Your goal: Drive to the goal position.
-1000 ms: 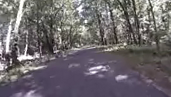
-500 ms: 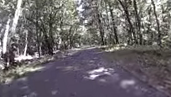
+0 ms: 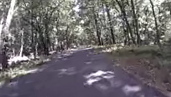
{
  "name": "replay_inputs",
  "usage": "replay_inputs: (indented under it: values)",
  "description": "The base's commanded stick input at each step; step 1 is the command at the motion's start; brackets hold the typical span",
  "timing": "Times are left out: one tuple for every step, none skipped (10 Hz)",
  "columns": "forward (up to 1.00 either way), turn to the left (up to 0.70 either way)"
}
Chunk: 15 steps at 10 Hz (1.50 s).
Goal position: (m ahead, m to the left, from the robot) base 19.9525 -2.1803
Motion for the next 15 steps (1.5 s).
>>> replay_inputs:
  values:
    - [0.45, 0.00]
    - [0.45, 0.00]
    - [0.45, 0.00]
    - [0.45, 0.00]
    - [0.45, 0.00]
    - [0.45, 0.00]
    - [0.45, 0.00]
    - [0.45, 0.00]
    - [0.45, 0.00]
    - [0.45, 0.00]
    - [0.45, 0.00]
    - [0.45, 0.06]
    - [0.45, 0.27]
    - [0.45, 0.27]
    - [0.45, 0.27]
